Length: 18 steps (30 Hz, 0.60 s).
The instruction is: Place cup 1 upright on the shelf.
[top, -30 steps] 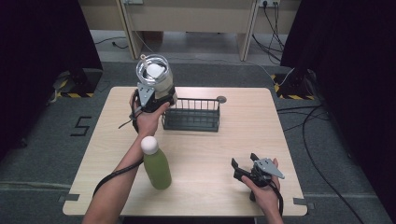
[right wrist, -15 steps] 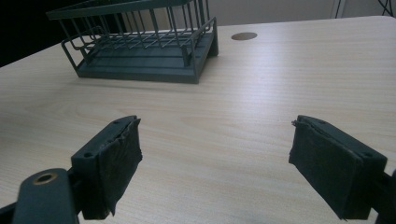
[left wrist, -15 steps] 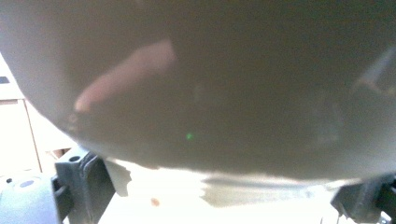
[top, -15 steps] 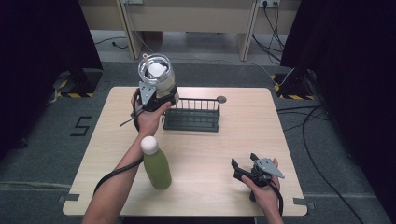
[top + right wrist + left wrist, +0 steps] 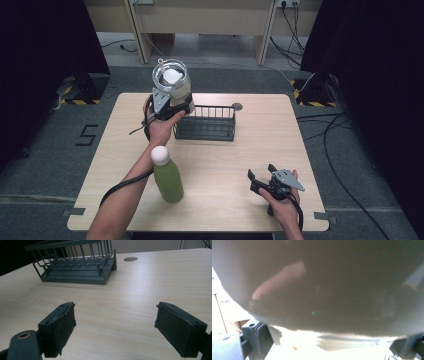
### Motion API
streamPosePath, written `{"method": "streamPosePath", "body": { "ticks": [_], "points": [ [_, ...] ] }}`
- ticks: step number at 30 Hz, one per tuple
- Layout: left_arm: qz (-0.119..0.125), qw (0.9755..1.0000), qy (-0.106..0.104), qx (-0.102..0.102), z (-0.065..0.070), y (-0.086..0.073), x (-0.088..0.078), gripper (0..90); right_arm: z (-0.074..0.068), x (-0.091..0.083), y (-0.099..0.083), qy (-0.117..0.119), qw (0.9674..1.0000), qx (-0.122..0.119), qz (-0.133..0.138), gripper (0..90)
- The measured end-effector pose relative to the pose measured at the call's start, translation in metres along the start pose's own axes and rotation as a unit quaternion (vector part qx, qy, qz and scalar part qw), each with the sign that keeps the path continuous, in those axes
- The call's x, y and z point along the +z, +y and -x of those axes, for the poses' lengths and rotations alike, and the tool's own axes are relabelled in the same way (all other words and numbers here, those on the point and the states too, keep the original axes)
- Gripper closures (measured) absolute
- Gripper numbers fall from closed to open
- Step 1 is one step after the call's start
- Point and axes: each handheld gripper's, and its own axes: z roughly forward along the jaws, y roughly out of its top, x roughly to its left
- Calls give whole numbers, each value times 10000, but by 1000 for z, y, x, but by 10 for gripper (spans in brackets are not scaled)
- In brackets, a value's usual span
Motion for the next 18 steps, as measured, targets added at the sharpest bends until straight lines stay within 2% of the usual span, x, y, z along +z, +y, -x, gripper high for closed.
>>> {"method": "streamPosePath", "body": {
  "ticks": [5,18],
  "points": [
    [-18,10000,-11,-66,-2,-2,1,100,0,0,0,0,10000,1,-3,160],
    [-88,9999,-106,-46,-1,-8,3,100,0,0,0,3,10000,16,-18,160]
  ]
}}
